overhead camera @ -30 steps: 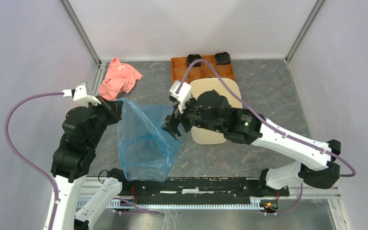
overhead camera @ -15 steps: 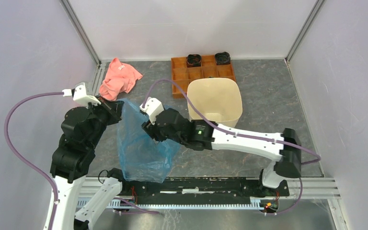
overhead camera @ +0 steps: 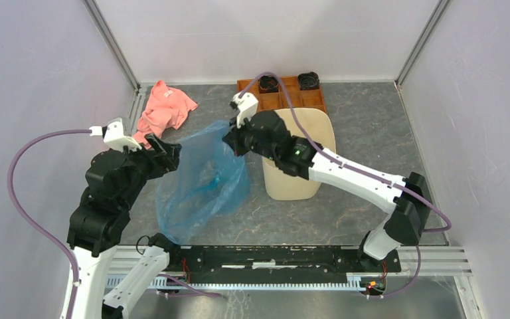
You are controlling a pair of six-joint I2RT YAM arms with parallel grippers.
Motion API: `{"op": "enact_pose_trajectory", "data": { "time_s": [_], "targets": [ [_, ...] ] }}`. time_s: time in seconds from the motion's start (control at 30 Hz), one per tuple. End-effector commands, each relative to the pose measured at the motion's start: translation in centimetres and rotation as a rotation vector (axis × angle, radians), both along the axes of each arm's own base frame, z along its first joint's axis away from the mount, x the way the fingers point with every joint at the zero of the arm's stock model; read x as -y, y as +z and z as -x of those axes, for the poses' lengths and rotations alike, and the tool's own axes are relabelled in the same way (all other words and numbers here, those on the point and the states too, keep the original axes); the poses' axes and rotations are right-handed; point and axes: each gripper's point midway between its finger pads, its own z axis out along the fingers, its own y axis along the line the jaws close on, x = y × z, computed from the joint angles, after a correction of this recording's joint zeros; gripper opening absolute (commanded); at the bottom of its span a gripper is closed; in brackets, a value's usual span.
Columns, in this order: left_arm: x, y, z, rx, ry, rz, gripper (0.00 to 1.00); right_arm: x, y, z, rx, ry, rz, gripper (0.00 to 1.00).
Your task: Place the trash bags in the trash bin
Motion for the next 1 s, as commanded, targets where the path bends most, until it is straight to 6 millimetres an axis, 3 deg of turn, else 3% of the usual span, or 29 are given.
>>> {"op": "enact_pose_trajectory", "data": {
  "time_s": [0.0,0.07,0.17,0.37,0.63,0.77,0.87,0.9,0.97],
  "targets": [
    [-0.9,-0.3,1.9,-0.026,0.003,-0.037,0.90,-0.1,2.2,-0.7,-0.054,0.080,-0.163,0.01],
    [-0.8,-0.8,2.8,-0.047,-0.008,-0.023,1.00,0.0,2.6,-1.7,-0.054,0.076,-0.200,0.01],
    [-0.3,-2.2,4.1,-0.097,-0.037,0.012,1.00,0.3,2.5,-2.8,-0.074,0.084,-0.220,0.01],
    [3.5,-6.1,5.8,-0.199,-0.221,0.122,1.00,0.4,2.2,-3.7,-0.097,0.119,-0.242,0.01],
    [7.0,-11.5,5.6,-0.358,-0.338,0.251,1.00,0.4,2.6,-3.4,-0.111,0.161,-0.269,0.01],
    [7.3,-14.6,4.3,-0.441,-0.311,0.252,0.98,0.4,2.9,-3.2,-0.112,0.179,-0.285,0.01],
    [6.9,-15.8,3.0,-0.468,-0.272,0.216,0.80,0.3,3.3,-2.8,-0.113,0.198,-0.294,0.01],
    [6.7,-15.8,2.6,-0.465,-0.261,0.208,0.69,0.3,3.5,-2.7,-0.110,0.206,-0.295,0.01],
    [6.6,-14.6,1.8,-0.418,-0.251,0.195,0.18,0.3,3.8,-2.4,-0.097,0.226,-0.290,0.01]
  ]
}}
